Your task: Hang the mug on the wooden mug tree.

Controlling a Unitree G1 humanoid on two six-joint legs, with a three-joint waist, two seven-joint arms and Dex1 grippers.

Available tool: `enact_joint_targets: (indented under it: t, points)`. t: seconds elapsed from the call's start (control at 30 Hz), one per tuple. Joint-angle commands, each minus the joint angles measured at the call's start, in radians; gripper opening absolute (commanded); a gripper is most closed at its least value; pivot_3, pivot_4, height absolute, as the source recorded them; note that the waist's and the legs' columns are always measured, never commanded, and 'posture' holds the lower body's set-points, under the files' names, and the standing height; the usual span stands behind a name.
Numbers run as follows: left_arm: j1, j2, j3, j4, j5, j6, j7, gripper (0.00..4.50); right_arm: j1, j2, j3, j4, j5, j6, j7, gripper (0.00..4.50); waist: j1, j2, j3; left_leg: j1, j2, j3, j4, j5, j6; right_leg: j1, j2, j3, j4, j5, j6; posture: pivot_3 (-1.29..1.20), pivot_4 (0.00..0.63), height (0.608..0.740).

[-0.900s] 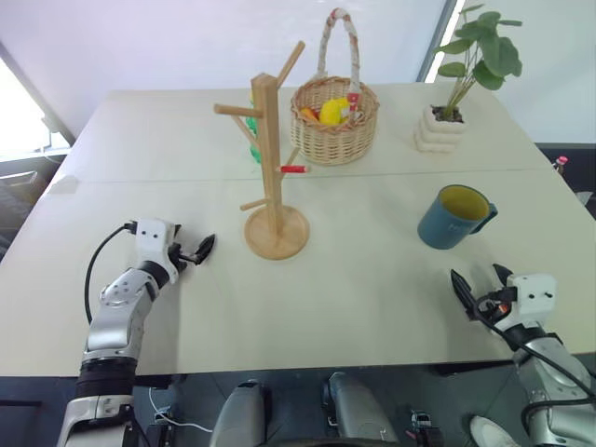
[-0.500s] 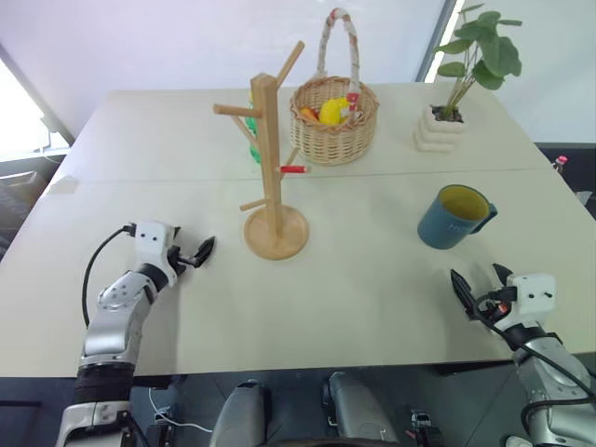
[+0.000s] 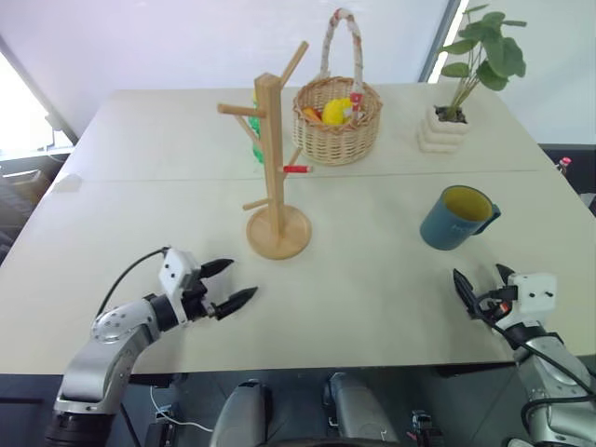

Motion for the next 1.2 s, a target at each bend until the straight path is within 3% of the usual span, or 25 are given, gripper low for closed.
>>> enact_joint_targets:
  t: [0.03, 0.33, 1.2]
  points:
    - [-0.009, 0.000, -0.048, -0.082, -0.031, 0.026, -0.022, 4.50, -0.034, -0.018, -0.063, 0.006, 0.009, -0.031, -0.036, 4.29, 0.000, 0.000, 0.000, 0.000, 0.000, 0.000, 0.000, 0.000, 0.000, 0.000, 0.000, 0.000, 0.000, 0.000, 0.000, 0.00, 0.150, 0.740]
    - [-0.077, -0.002, -0.174, -0.083, 0.020, 0.009, -0.048, 4.50, -0.202, -0.064, -0.101, 0.112, 0.003, -0.050, -0.083, 4.29, -0.003, 0.001, 0.000, 0.001, 0.000, 0.001, 0.000, 0.000, 0.000, 0.000, 0.003, 0.000, 0.001, 0.002, 0.003, 0.00, 0.150, 0.740]
    - [-0.051, 0.005, -0.153, -0.110, 0.024, -0.016, -0.017, 4.50, -0.421, -0.144, -0.015, 0.359, 0.015, -0.051, 0.095, 4.29, -0.004, 0.001, 0.000, 0.001, 0.000, 0.002, 0.000, 0.000, 0.000, 0.000, 0.003, 0.001, 0.001, 0.002, 0.004, 0.00, 0.150, 0.740]
